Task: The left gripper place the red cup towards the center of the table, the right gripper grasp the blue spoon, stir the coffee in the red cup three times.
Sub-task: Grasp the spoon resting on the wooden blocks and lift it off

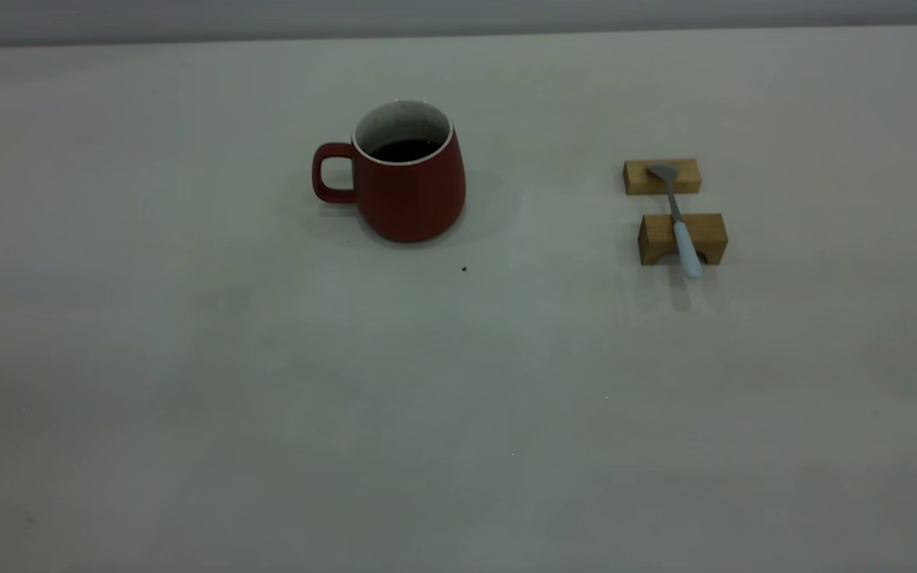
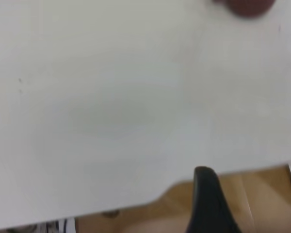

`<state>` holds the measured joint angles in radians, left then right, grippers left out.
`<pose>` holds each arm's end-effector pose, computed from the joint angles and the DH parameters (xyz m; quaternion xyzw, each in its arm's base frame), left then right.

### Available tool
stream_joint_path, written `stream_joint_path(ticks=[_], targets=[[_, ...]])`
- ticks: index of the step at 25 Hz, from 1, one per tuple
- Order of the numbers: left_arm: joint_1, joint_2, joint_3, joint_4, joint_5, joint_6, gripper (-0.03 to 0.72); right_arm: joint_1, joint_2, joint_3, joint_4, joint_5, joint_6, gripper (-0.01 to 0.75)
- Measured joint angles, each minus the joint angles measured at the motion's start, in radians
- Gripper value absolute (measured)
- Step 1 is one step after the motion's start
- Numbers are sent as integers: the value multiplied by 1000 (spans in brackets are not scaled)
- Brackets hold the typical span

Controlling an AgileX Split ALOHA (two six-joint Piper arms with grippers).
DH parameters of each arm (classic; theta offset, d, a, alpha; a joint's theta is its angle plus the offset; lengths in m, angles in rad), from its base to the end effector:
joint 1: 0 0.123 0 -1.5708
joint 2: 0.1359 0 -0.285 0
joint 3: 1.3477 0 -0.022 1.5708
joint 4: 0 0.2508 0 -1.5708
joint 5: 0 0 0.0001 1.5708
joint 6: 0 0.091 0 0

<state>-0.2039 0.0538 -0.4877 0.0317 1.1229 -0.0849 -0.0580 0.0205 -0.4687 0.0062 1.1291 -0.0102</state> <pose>0.0021 0.0022 0.2691 0.0520 0.8833 -0.0513 0.4631 -0.0016 0.0006 0.2633 0.0210 0.8828 -0.0129 0.4692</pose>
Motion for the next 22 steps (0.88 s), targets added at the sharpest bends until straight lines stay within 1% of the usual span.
stream_joint_path(ticks=[5,8,14,22], targets=[[138,-72,0,0,7,1,521,0,0,0,0,0,0,237],[189,-73,0,0,7,1,521,0,0,0,0,0,0,237],[196,-73,0,0,7,1,521,0,0,0,5,0,0,237],[196,-73,0,0,7,1,521,0,6,-2,89,-5,-7,237]])
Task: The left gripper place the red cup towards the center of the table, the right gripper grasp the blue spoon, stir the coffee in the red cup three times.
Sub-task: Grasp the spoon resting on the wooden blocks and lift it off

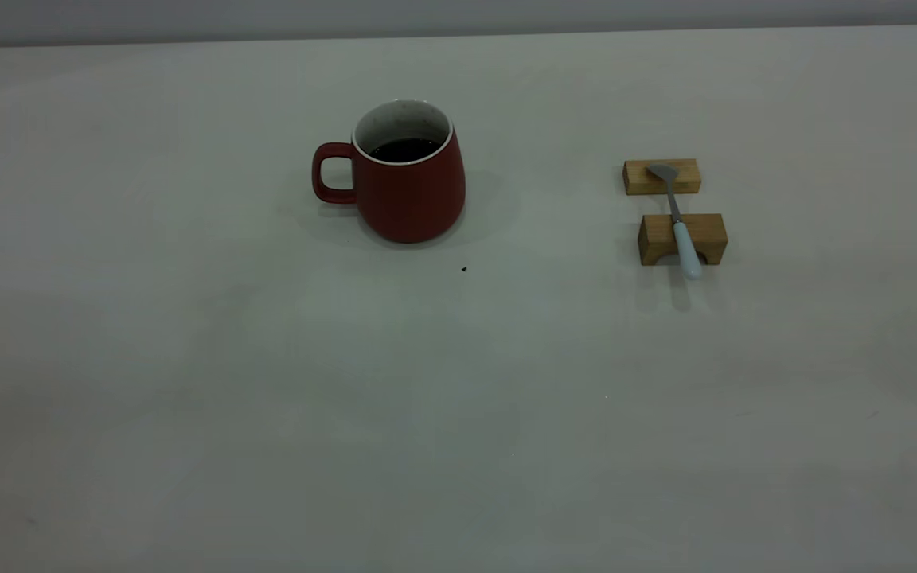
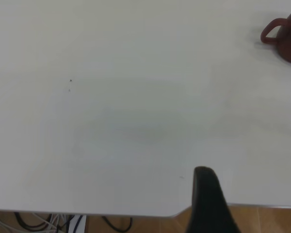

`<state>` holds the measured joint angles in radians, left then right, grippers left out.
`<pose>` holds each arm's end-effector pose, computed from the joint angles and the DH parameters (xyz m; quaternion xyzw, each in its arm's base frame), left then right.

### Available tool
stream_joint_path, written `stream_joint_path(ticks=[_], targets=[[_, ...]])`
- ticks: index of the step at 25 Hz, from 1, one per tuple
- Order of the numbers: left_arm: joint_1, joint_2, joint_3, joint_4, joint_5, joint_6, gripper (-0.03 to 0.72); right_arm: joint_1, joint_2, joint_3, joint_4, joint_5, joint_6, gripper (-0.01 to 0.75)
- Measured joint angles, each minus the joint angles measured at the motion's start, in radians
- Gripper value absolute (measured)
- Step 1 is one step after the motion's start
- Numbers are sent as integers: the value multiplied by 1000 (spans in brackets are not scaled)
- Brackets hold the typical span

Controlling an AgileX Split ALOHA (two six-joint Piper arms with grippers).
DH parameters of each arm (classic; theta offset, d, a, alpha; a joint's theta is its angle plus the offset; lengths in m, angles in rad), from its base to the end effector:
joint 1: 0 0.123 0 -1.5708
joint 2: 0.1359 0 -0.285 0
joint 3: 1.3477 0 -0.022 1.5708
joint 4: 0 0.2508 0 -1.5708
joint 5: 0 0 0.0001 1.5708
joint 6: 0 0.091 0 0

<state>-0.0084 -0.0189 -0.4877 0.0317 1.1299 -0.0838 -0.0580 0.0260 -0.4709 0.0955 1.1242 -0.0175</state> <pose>-0.0093 0.0027 0.2683 -0.0340 0.8684 -0.0070 0.4947 -0.0006 0.0079 0.2646 0.0158 0.8815 0.0299 0.4710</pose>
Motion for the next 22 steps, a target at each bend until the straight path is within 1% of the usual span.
stream_joint_path(ticks=[2,5,9,12,14,15,18,20,22], targets=[[0,0,0,0,0,0,521,0,32,-12,39,-22,-15,245],[0,0,0,0,0,0,521,0,147,-44,103,-104,-33,288],[0,0,0,0,0,0,521,0,358,-61,187,-250,-95,413],[0,0,0,0,0,-1,521,0,540,-61,371,-401,-182,517],[0,0,0,0,0,-1,521,0,642,-61,529,-516,-316,564],[0,0,0,0,0,-1,521,0,697,-62,596,-547,-407,575],[0,0,0,0,0,-1,521,0,875,-74,801,-559,-640,583],[0,0,0,0,0,-1,521,0,981,-85,902,-557,-733,583],[0,0,0,0,0,-1,521,0,1101,-106,959,-557,-794,583]])
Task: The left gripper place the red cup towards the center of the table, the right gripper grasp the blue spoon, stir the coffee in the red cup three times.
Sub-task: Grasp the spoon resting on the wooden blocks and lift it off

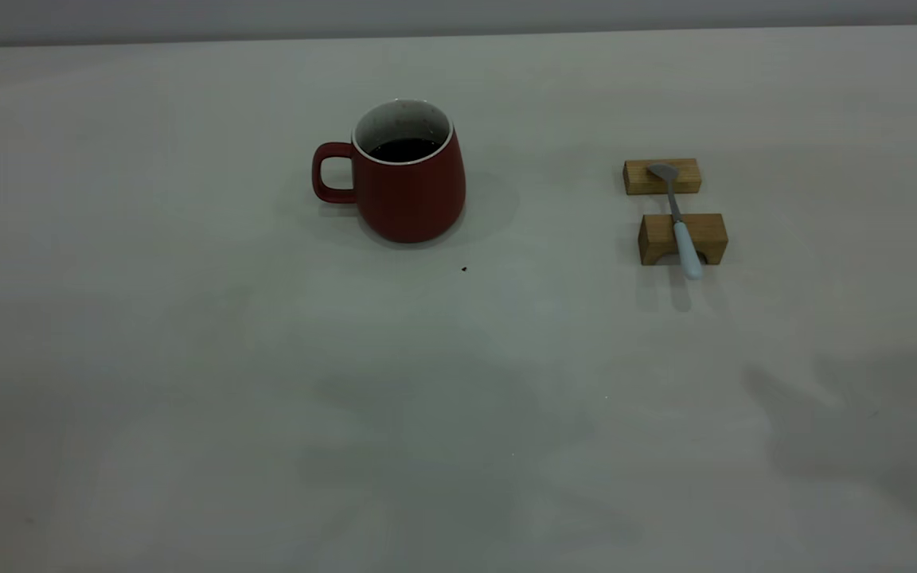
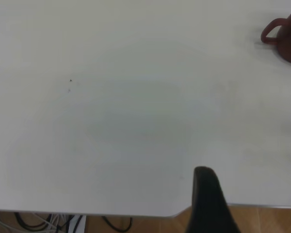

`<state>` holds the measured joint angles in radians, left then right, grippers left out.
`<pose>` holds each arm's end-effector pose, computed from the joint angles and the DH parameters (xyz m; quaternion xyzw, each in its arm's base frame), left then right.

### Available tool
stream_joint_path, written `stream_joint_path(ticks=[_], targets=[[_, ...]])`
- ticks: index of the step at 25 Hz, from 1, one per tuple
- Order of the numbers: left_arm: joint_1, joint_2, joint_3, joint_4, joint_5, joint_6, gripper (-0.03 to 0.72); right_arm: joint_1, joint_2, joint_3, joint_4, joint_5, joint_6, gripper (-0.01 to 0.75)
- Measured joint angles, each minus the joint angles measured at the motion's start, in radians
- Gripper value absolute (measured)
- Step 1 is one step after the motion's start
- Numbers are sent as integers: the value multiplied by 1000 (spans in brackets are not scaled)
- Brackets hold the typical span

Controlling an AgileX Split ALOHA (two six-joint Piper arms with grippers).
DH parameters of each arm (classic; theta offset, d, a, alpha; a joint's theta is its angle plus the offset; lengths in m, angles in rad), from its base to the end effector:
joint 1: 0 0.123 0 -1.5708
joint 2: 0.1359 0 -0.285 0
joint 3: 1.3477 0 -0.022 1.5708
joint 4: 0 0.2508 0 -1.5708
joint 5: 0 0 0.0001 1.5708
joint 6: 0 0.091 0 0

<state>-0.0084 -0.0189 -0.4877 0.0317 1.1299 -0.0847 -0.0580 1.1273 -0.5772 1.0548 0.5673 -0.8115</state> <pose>-0.0093 0.0027 0.2683 -0.0344 0.8683 -0.0072 0.4947 0.2079 0.0306 0.2464 0.0068 0.8983 0.2420 0.3668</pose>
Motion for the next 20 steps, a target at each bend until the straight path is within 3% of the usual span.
stream_joint_path(ticks=[3,8,12,20], targets=[[0,0,0,0,0,0,521,22,160,-51,-9,-3,-33,583],[0,0,0,0,0,0,521,156,408,-187,-149,-8,48,583],[0,0,0,0,0,0,521,257,579,-312,-316,-3,228,583],[0,0,0,0,0,0,521,348,891,-586,-695,75,637,583]])
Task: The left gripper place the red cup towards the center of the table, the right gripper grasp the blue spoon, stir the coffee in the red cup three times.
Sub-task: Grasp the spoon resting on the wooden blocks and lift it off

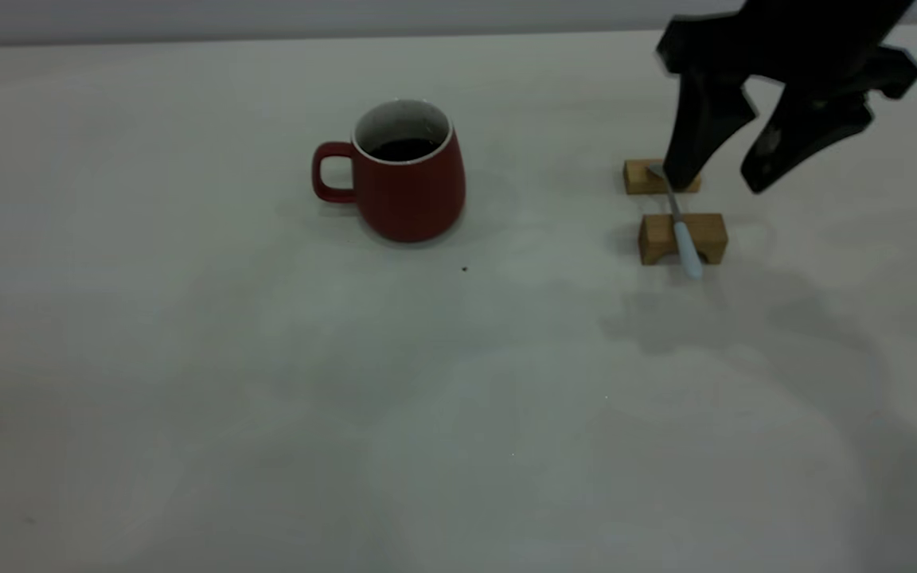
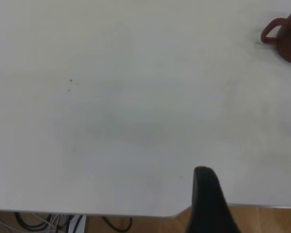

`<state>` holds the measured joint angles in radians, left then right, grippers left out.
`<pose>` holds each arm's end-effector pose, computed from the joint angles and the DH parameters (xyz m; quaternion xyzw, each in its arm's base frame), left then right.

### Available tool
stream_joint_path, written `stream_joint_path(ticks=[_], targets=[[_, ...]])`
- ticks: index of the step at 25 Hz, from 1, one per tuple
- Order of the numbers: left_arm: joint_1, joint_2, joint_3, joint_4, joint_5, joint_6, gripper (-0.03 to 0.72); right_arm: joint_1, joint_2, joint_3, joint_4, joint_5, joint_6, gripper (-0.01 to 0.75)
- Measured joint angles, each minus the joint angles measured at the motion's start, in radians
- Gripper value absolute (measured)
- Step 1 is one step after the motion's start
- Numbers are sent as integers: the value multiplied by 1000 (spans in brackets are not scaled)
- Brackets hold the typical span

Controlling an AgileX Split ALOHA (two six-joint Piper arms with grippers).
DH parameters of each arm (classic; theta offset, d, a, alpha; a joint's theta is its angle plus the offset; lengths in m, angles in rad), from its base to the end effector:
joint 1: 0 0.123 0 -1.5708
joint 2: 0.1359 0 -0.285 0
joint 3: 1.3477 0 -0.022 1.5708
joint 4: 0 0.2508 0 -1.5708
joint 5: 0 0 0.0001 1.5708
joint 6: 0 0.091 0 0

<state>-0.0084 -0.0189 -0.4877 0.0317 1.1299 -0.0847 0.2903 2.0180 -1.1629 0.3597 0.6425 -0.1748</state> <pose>-0.0093 0.0027 0.2683 -0.0344 0.8683 -0.0072 0.4947 0.3485 0.1242 0.1152 -0.0955 0.9852 0.1227 0.0719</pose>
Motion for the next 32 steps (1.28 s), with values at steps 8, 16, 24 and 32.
stream_joint_path(ticks=[8,16,24,32], targets=[[0,0,0,0,0,1,521,1,198,-204,-172,79,203,583],[0,0,0,0,0,1,521,1,308,-273,-157,103,215,583],[0,0,0,0,0,1,521,1,367,-273,-124,62,215,583],[0,0,0,0,0,0,521,1,419,-276,-122,6,215,583]])
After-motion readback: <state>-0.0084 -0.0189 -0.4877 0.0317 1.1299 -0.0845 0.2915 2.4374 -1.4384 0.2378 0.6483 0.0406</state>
